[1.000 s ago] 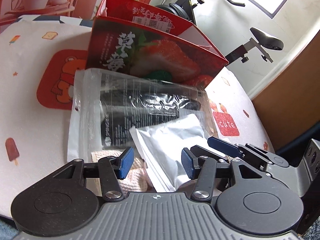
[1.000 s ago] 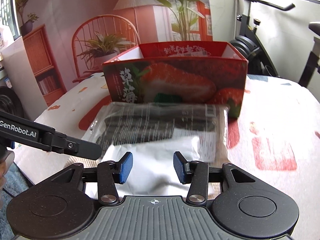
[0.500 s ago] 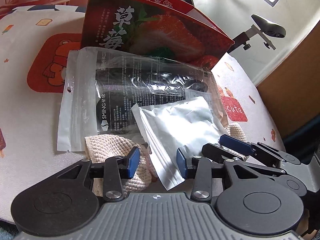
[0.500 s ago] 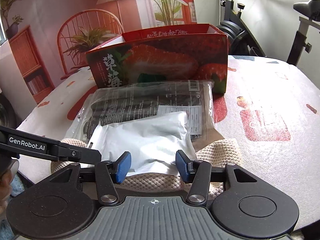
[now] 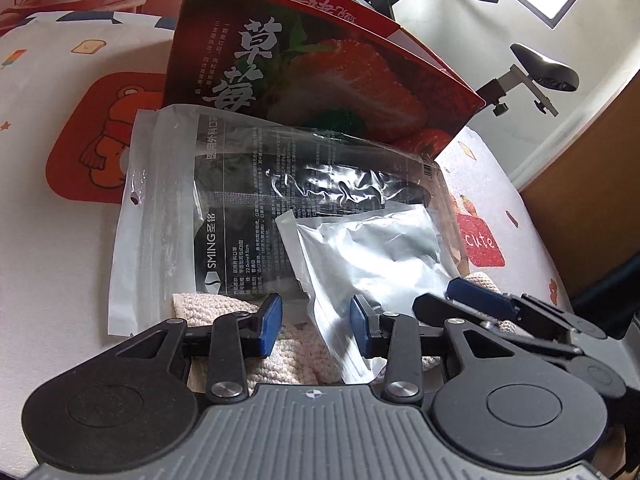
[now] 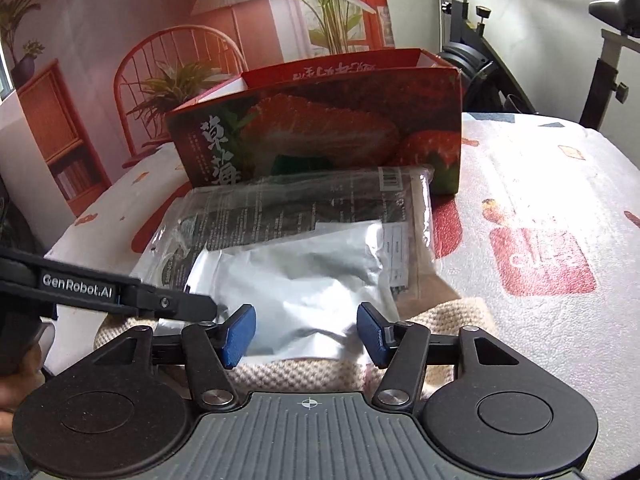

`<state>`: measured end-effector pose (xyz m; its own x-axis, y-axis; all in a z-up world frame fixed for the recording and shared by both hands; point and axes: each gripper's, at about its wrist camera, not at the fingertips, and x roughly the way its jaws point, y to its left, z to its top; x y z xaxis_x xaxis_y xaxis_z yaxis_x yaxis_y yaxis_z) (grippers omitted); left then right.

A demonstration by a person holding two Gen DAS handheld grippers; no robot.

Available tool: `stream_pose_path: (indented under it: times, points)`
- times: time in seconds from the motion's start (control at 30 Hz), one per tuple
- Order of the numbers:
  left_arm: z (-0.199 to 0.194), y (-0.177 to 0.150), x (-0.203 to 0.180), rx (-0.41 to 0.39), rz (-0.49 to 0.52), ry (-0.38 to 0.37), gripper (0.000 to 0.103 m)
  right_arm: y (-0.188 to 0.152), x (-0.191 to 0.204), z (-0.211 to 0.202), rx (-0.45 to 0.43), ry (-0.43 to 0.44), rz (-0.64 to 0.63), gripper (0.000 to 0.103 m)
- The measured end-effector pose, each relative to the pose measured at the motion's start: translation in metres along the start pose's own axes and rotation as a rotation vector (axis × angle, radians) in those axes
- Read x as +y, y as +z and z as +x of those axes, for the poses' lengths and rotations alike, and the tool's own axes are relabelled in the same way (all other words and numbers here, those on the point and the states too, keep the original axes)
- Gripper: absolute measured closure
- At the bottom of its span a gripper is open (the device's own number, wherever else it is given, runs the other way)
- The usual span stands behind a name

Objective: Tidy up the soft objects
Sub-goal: 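Close the left gripper on the white foil packet while the right gripper grasps it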

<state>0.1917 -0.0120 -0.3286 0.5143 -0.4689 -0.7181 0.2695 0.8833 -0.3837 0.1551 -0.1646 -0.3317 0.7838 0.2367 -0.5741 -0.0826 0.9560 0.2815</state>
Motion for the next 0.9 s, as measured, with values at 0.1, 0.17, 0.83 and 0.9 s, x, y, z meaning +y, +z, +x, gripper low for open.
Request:
stream_pose_path:
  times: [0.1,0.17,0.83,0.9]
  points:
    - [0.000,0.000,0.000,-0.001,0.002,0.003,0.063,0.009,-0.017,0.004,-0.013,-0.016,0.058,0.050]
    - [-0.001,0.000,0.001,0.000,-0.007,-0.001,0.063,0.012,-0.025,0.010,0.005,-0.004,0.088,0.049]
    - [0.014,0.017,0.006,0.032,-0.037,-0.079,0.061,0.008,-0.036,0.032,0.025,0.060,0.097,0.052]
    - [0.011,0.017,0.004,0.028,-0.027,-0.062,0.062,0.007,-0.035,0.033,0.029,0.061,0.092,0.049]
